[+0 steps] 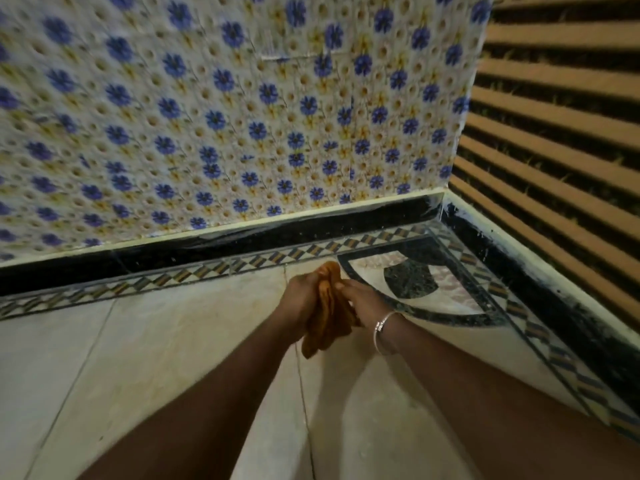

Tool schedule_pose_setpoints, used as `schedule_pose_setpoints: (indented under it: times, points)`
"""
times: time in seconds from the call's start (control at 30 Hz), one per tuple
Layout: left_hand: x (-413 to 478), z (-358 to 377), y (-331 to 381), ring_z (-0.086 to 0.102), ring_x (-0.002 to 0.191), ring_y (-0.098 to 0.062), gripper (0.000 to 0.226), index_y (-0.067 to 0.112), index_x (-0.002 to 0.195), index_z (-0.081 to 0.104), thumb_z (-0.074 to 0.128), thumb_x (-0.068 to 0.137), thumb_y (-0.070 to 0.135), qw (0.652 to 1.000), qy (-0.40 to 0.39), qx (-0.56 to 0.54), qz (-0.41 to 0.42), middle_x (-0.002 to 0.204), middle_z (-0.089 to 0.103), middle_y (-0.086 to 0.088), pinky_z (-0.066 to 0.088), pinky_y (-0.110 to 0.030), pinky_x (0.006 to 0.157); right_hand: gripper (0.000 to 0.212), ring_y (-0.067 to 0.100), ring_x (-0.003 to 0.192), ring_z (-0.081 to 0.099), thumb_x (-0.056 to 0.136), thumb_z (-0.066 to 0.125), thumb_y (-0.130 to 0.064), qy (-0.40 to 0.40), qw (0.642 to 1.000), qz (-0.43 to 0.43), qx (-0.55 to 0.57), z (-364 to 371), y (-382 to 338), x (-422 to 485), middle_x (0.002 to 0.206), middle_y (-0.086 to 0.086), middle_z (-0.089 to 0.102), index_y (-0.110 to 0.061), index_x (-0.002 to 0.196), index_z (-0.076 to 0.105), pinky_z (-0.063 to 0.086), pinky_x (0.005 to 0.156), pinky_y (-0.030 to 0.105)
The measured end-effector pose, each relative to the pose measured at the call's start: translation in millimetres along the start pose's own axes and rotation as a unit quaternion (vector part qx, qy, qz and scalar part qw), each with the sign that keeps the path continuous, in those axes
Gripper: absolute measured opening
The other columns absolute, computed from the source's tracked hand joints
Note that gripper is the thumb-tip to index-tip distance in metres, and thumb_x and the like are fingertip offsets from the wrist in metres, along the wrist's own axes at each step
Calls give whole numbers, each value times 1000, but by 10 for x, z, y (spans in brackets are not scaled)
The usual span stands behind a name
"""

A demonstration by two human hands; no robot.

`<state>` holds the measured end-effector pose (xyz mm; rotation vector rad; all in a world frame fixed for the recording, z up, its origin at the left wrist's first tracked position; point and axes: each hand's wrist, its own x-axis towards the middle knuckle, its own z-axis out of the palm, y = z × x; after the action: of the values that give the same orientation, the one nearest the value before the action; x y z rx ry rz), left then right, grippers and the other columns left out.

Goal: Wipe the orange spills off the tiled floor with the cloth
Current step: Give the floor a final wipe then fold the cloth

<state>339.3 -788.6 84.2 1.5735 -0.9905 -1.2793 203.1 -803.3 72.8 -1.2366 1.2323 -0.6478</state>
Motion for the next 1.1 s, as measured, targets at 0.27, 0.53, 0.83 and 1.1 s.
schedule_pose_setpoints:
  times: [0.27,0.53,0.83,1.1]
  points:
    - [-257,-676,1719,76,79,-31,41,1,95,75,47,107,28,999,-1,4,35,88,77,-19,60,-41,73,116,3,116,45,71,88,-25,-52,972,-218,-77,79,-1185,-363,134,-16,42,-42,155,10,45,84,17]
    - [-611,-962,2696,70,51,-17,48,3,78,67,38,109,25,995,-34,-12,95,61,69,-9,57,-27,50,115,27,137,36,68,88,-37,57,921,-328,-201,251,-2281,-463,157,1,16,-51,153,11,42,104,38]
    - [-448,-1132,2401,78,87,-29,74,0,114,74,42,101,66,994,-39,-51,89,98,78,-19,56,-42,85,35,28,153,6,98,51,-27,101,884,-355,-286,207,-2342,-459,167,3,8,-31,130,65,23,121,45]
    - [-291,-1006,2081,68,117,-44,60,-7,122,69,40,108,45,998,-31,-46,15,125,69,-30,57,-51,100,39,20,122,50,83,71,-49,-32,879,-316,-356,261,-2054,-477,144,-5,47,-27,115,69,46,103,47]
